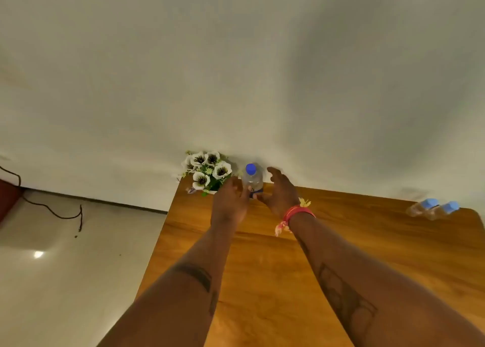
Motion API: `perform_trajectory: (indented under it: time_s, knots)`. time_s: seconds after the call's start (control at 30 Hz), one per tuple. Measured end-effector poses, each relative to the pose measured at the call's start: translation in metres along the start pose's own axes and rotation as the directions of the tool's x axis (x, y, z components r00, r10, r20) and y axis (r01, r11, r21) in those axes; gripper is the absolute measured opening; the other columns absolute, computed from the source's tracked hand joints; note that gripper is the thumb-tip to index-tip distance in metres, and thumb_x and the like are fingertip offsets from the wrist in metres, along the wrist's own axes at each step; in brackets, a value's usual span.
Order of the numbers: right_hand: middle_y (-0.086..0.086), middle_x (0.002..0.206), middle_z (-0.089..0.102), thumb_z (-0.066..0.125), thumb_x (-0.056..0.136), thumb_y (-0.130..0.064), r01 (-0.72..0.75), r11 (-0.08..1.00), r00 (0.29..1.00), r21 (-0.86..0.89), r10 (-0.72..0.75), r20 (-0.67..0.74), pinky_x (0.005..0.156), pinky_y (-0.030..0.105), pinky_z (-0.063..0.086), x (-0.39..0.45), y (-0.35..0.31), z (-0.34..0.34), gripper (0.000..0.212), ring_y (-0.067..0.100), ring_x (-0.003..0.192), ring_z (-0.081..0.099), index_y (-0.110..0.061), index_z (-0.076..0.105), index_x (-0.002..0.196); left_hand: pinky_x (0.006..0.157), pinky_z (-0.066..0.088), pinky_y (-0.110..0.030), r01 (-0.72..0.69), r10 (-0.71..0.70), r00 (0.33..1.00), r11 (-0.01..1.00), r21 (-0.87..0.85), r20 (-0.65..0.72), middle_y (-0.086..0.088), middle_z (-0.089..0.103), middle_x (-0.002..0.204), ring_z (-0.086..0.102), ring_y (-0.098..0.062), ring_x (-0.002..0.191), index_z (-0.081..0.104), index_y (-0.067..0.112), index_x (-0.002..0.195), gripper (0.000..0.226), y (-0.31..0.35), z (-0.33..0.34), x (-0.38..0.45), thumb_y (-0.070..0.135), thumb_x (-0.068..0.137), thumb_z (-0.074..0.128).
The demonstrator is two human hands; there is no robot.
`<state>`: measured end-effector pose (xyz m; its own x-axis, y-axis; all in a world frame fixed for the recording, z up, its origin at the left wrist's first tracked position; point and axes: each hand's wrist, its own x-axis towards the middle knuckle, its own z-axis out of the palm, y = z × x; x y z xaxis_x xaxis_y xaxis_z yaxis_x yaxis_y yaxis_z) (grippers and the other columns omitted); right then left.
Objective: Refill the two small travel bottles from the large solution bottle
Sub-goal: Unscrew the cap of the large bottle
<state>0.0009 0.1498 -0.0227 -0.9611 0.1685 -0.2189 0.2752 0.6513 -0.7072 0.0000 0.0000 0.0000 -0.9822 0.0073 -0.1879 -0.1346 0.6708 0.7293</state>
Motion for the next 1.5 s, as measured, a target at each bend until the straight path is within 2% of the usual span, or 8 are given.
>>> perform_trajectory:
  time_s: [0.3, 0.47, 0.57, 0.8, 0.9, 1.1, 1.27, 1.5]
  knots:
    - [0.01, 0.127, 0.064, 0.079, 0.08, -0.017, -0.008, 0.993, 0.999, 0.121, 0.013, -0.04, 0.083, 0.03, 0.048, 0.021, -0.013, 0.02, 0.066, 0.031, 0.11, 0.064, -0.017, 0.046, 0.137, 0.085, 0.045, -0.024, 0.037, -0.037, 0.999, 0.987, -0.156, 0.006, 0.008, 0.069, 0.127, 0.065, -0.013, 0.114, 0.058, 0.031, 0.135, 0.037, -0.003, 0.019, 0.019, 0.021, 0.099, 0.06]
    - [0.007, 0.115, 0.067, 0.083, 0.076, -0.026, 0.058, 0.997, 0.998, 0.054, -0.058, -0.003, 0.074, 0.029, 0.047, 0.007, -0.007, 0.012, 0.062, 0.027, 0.093, 0.063, -0.018, 0.047, 0.126, 0.095, 0.052, -0.031, 0.033, -0.033, 0.999, 0.988, -0.15, -0.001, 0.006, 0.067, 0.131, 0.064, -0.014, 0.118, 0.054, 0.028, 0.14, 0.044, -0.006, 0.019, 0.002, 0.017, 0.098, 0.062]
    - [0.006, 0.112, 0.067, 0.085, 0.073, -0.031, 0.079, 0.997, 0.997, 0.007, -0.08, 0.017, 0.071, 0.032, 0.048, -0.015, -0.001, 0.001, 0.065, 0.023, 0.085, 0.058, -0.017, 0.047, 0.123, 0.088, 0.05, -0.027, 0.034, -0.029, 0.999, 0.985, -0.169, 0.03, 0.009, 0.068, 0.124, 0.064, -0.013, 0.112, 0.057, 0.029, 0.134, 0.042, -0.001, 0.014, -0.023, 0.014, 0.096, 0.065]
    - [-0.001, 0.113, 0.065, 0.087, 0.069, -0.043, 0.1, 0.995, 0.995, 0.024, -0.1, 0.019, 0.077, 0.041, 0.057, -0.112, 0.026, -0.026, 0.065, 0.02, 0.092, 0.062, -0.026, 0.049, 0.119, 0.085, 0.051, -0.021, 0.065, -0.04, 0.987, 0.984, -0.164, 0.153, 0.009, 0.062, 0.136, 0.059, -0.009, 0.117, 0.052, 0.027, 0.144, 0.064, -0.003, -0.004, -0.102, -0.005, 0.089, 0.048]
    - [-0.002, 0.114, 0.065, 0.086, 0.07, -0.042, 0.077, 0.996, 0.996, 0.036, -0.079, 0.033, 0.078, 0.042, 0.056, -0.158, 0.042, -0.029, 0.063, 0.021, 0.095, 0.064, -0.025, 0.05, 0.119, 0.093, 0.055, -0.035, 0.102, -0.079, 0.982, 0.987, -0.126, 0.172, 0.005, 0.064, 0.136, 0.06, -0.015, 0.124, 0.054, 0.026, 0.142, 0.061, -0.016, -0.009, -0.139, -0.003, 0.089, 0.047]
    - [-0.004, 0.116, 0.064, 0.085, 0.069, -0.042, 0.015, 0.999, 0.996, 0.048, -0.019, 0.084, 0.077, 0.034, 0.053, -0.239, 0.076, -0.016, 0.063, 0.019, 0.098, 0.064, -0.028, 0.05, 0.12, 0.089, 0.049, -0.026, 0.131, -0.118, 0.958, 0.991, -0.032, 0.26, 0.005, 0.066, 0.132, 0.061, -0.017, 0.122, 0.054, 0.026, 0.141, 0.055, -0.039, 0.009, -0.213, 0.001, 0.093, 0.047]
    - [-0.005, 0.118, 0.064, 0.084, 0.072, -0.04, 0.011, 0.998, 0.998, 0.062, -0.015, 0.066, 0.075, 0.028, 0.048, -0.274, 0.092, -0.004, 0.061, 0.017, 0.098, 0.062, -0.029, 0.05, 0.12, 0.098, 0.053, -0.039, 0.13, -0.12, 0.942, 0.991, -0.012, 0.313, 0.003, 0.063, 0.137, 0.059, -0.02, 0.128, 0.052, 0.027, 0.143, 0.047, -0.048, 0.028, -0.248, 0.007, 0.1, 0.051]
    - [-0.002, 0.129, 0.061, 0.083, 0.077, -0.04, -0.044, 0.997, 0.998, 0.056, 0.041, 0.055, 0.085, 0.036, 0.053, -0.288, 0.097, 0.002, 0.068, 0.021, 0.109, 0.062, -0.029, 0.045, 0.132, 0.096, 0.053, -0.036, 0.063, -0.058, 0.949, 0.998, -0.005, 0.311, 0.004, 0.058, 0.144, 0.06, -0.02, 0.124, 0.051, 0.026, 0.145, 0.05, -0.049, 0.036, -0.264, 0.011, 0.098, 0.059]
